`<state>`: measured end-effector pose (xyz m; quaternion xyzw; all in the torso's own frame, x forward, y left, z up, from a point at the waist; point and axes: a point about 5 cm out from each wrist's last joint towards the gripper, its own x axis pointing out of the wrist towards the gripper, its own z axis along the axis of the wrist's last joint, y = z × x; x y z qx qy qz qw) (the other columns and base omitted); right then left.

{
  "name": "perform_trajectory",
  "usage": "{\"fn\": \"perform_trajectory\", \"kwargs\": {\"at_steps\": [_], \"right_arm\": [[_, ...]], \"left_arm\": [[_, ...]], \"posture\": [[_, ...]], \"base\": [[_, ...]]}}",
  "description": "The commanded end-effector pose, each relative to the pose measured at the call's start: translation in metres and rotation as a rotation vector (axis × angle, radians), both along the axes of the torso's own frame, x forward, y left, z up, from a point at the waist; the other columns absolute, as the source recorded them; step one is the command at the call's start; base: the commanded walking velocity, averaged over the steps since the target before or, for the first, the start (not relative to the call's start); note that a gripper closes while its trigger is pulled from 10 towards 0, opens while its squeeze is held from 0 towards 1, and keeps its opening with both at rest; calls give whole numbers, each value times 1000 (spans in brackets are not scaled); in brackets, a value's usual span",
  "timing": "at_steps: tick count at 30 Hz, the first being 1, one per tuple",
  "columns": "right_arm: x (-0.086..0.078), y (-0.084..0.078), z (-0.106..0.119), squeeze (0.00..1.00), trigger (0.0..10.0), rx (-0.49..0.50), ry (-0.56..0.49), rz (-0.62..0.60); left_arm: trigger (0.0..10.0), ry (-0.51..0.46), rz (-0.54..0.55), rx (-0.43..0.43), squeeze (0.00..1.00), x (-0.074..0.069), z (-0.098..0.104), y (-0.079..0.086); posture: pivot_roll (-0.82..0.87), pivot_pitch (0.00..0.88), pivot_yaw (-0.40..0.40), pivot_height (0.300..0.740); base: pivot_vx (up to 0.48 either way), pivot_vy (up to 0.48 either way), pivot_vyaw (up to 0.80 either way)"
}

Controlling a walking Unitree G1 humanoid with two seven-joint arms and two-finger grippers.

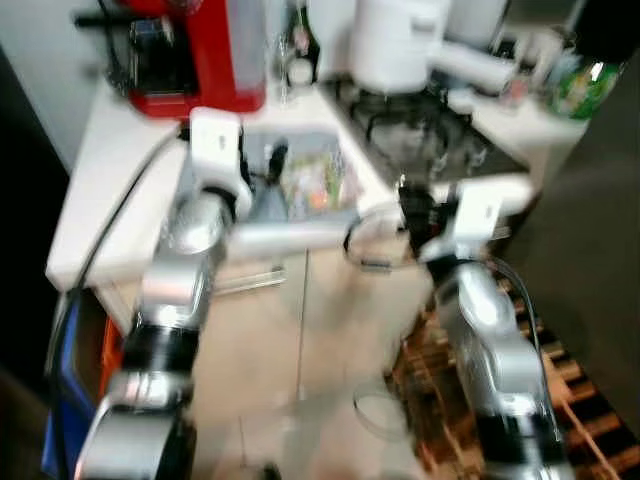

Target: Restocking fridge

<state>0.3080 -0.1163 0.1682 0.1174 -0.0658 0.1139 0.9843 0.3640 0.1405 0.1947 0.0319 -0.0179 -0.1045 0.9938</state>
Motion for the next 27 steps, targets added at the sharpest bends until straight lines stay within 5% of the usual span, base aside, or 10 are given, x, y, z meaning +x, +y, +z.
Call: {"fn": "perform_trajectory", "kwargs": {"at_steps": [1, 16, 21, 27], "right_arm": [[1, -1, -4, 0, 10000, 2, 23, -9], [2, 9, -4, 0, 10000, 21, 25, 9], [8, 11, 0, 0, 10000, 106, 53, 19], [17, 11, 10, 0, 10000, 161, 58, 43]], "left_arm": [[10000, 0, -6, 15, 0, 10, 2, -3], [10000, -17, 3, 65, 0, 38, 11, -4], [10000, 99, 99, 52, 0, 39, -9, 5], [10000, 142, 75, 47, 0, 35, -26, -3]], "posture": [[-94, 0, -22, 740], [-123, 0, -8, 740], [-124, 0, -14, 740], [-116, 0, -19, 740]], "base": [[0, 0, 0], [0, 0, 0], [0, 0, 0], [0, 0, 0]]}}
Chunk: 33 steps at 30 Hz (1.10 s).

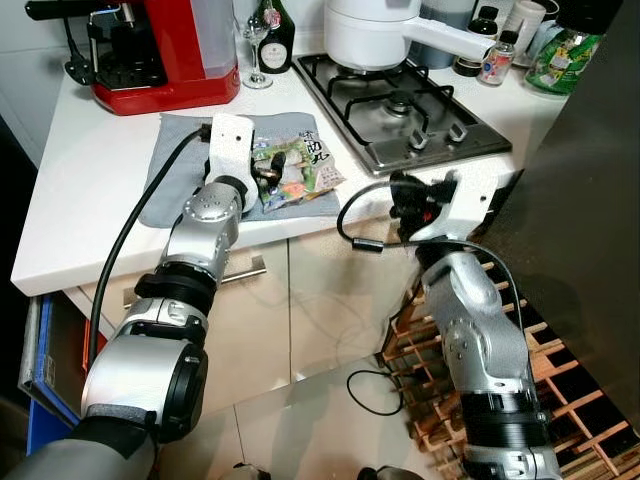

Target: Restocking fridge

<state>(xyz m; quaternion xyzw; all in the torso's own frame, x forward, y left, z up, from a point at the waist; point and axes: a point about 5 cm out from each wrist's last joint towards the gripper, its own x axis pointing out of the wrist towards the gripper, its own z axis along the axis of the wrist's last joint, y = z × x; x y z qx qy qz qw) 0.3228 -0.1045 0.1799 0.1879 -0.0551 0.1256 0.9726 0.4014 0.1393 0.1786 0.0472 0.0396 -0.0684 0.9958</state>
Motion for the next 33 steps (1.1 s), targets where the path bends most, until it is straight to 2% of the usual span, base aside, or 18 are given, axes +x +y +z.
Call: {"fn": "perform_trajectory", "kwargs": {"at_steps": [1, 5, 6, 7, 9, 14, 18, 23, 25, 26, 27, 33], "right_arm": [[3, -1, -1, 0, 10000, 33, 26, 11], [14, 6, 8, 0, 10000, 136, 56, 62], [17, 14, 6, 0, 10000, 200, 104, 106], [17, 14, 6, 0, 10000, 200, 104, 106], [20, 19, 0, 0, 10000, 250, 163, 133], [22, 29, -16, 0, 10000, 303, 273, 179], [24, 34, -26, 0, 10000, 295, 334, 207], [24, 42, -27, 0, 10000, 252, 330, 238], [23, 49, -23, 0, 10000, 227, 314, 273], [23, 51, -23, 161, 10000, 214, 310, 277], [23, 53, -23, 1000, 10000, 189, 307, 274], [22, 54, -22, 1000, 10000, 104, 256, 273]], "left_arm": [[10000, 43, -3, 3, 0, -4, -13, -3], [10000, 118, -19, -14, 0, -10, -33, -9], [10000, 149, -21, -21, 0, -13, -41, -11], [10000, 149, -21, -21, 0, -13, -41, -11], [10000, 170, -17, -37, 0, -15, -46, -12], [10000, 180, 8, -63, 0, -17, -49, -6], [10000, 177, 28, -72, 0, -17, -49, 0], [10000, 170, 35, -79, 0, -16, -47, 0], [10000, 166, 34, -81, 0, -16, -46, -1], [10000, 165, 34, -81, 0, -15, -46, -2], [10000, 164, 33, -82, 0, -15, -45, -2], [10000, 154, 27, -89, 0, -15, -43, -6]], "posture": [[-116, 0, -19, 740], [-119, 0, -20, 740], [-108, 0, -30, 740], [-108, 0, -30, 740], [-99, 0, -39, 740], [-82, 0, -60, 740], [-76, 0, -68, 740], [-79, 0, -69, 740], [-83, 0, -68, 740], [-83, 0, -69, 740], [-83, 0, -68, 740], [-81, 0, -76, 740]], "base": [[0, 0, 0], [0, 0, 0], [0, 0, 0], [0, 0, 0], [0, 0, 0], [0, 0, 0], [0, 0, 0], [0, 0, 0], [0, 0, 0], [0, 0, 0], [0, 0, 0], [0, 0, 0]]}}
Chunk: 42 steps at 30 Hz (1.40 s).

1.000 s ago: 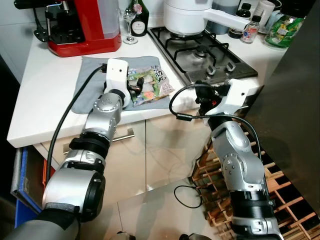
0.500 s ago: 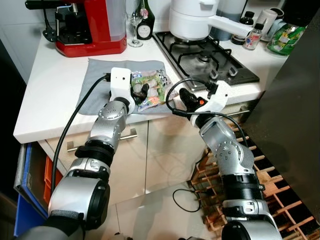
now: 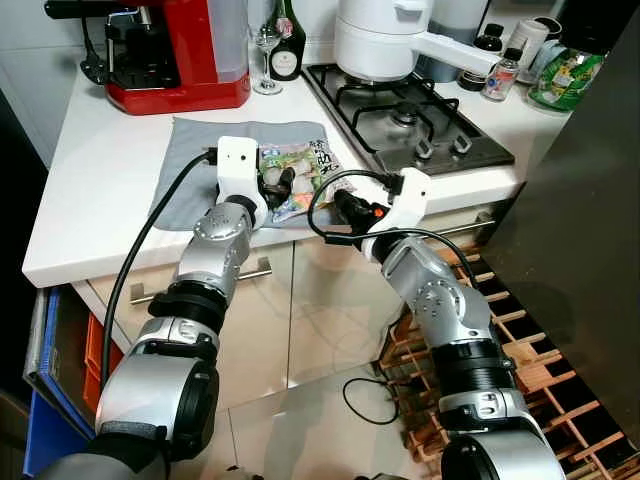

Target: Restocking fridge

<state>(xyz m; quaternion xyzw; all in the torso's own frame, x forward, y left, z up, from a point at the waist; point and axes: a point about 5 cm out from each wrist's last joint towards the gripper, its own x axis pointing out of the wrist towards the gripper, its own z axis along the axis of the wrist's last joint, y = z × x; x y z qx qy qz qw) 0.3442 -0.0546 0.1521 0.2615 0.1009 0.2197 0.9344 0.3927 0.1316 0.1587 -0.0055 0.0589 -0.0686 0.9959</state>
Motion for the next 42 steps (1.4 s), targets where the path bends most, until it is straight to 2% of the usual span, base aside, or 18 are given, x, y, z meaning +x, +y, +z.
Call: {"fn": "perform_trajectory", "kwargs": {"at_steps": [1, 10, 17, 19, 23, 24, 25, 26, 27, 28, 41, 42], "right_arm": [[-2, 5, 9, 1000, 10000, -40, -79, 13], [0, 7, 6, 1000, 10000, -42, -91, -3], [13, -1, -5, 1000, 10000, 115, 39, -59], [15, -1, -6, 1000, 10000, 132, 54, -60], [23, -1, -2, 1000, 10000, 108, 18, -64], [26, 0, 3, 773, 10000, 105, -3, -57], [26, 0, 3, 773, 10000, 105, -3, -57], [28, 1, 5, 451, 10000, 100, -13, -54], [29, 1, 7, 451, 10000, 98, -20, -51], [30, 2, 8, 0, 10000, 100, -20, -47], [38, 15, -1, 0, 10000, 207, 131, -24], [38, 17, -3, 0, 9765, 207, 144, -21]], "left_arm": [[10000, 107, 15, 12, 0, -6, -23, 1], [10000, 99, 10, 10, 0, -5, -22, -2], [10000, 86, 9, 6, 0, -5, -20, -2], [10000, 84, 10, 5, 0, -5, -19, -1], [10000, 78, 10, 2, 0, -5, -18, -1], [10000, 75, 10, 2, 0, -5, -17, -1], [10000, 75, 10, 2, 0, -5, -17, -1], [10000, 74, 10, 2, 0, -5, -17, -1], [10000, 73, 10, 2, 0, -5, -17, -1], [10000, 72, 10, 2, 0, -5, -17, -1], [10000, 72, -1, -4, 0, -6, -18, -5], [10000, 69, -2, -7, 0, -6, -17, -5]], "posture": [[-82, 0, -78, 740], [-80, 0, -81, 740], [-67, 0, -88, 740], [-63, 0, -89, 740], [-57, 0, -91, 740], [-55, 0, -92, 740], [-55, 0, -92, 740], [-55, 0, -92, 740], [-53, 0, -94, 740], [-52, 0, -95, 740], [-37, 0, -100, 740], [-34, 0, -102, 740]], "base": [[0, 0, 0], [0, 0, 0], [0, 0, 0], [0, 0, 0], [0, 0, 0], [0, 0, 0], [0, 0, 0], [0, 0, 0], [0, 0, 0], [0, 0, 0], [0, 0, 0], [0, 0, 0]]}}
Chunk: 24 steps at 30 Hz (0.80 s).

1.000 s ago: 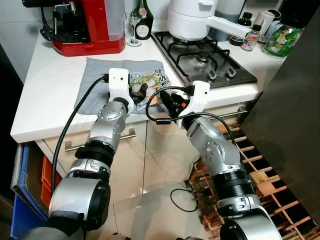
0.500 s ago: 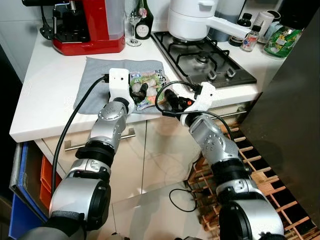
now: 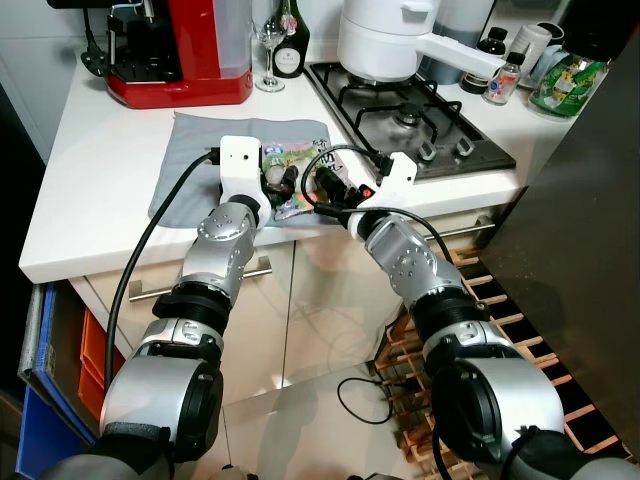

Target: Restocking fridge

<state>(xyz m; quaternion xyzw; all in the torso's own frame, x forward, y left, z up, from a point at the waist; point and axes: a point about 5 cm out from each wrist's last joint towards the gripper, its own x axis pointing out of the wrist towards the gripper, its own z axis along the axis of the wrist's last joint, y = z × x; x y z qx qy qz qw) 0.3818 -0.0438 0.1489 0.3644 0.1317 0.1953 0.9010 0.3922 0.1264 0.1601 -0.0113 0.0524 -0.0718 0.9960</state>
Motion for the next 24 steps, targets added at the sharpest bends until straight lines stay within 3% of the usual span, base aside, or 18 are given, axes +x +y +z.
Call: {"fn": "perform_trajectory", "kwargs": {"at_steps": [1, 2, 3, 11, 16, 24], "right_arm": [[0, 6, 1, 0, 9765, 17, 20, 15], [0, 7, 0, 0, 9765, 17, 25, 16], [1, 10, 2, 0, 0, 19, 18, 23], [2, 19, 7, 0, 0, 84, 40, 39], [0, 23, 3, 0, 0, 73, 52, 54], [-5, 27, -6, 0, 0, 87, 95, 70]], "left_arm": [[10000, 82, 3, 6, 0, -5, -18, 0], [10000, 80, 2, 5, 0, -5, -18, 0], [10000, 78, 1, 2, 0, -5, -17, 0], [10000, 79, -4, -11, 0, -5, -17, -2], [10000, 102, -7, -70, 0, -6, -17, -3], [10000, 96, -11, -80, 0, -5, -13, -4]], "posture": [[-34, 0, -102, 740], [-34, 0, -102, 740], [-32, 0, -103, 740], [-21, 0, -114, 740], [-16, 0, -113, 740], [-10, 0, -111, 740]], "base": [[0, 0, 0], [0, 0, 0], [0, 0, 0], [0, 0, 0], [0, 0, 0], [0, 0, 0]]}}
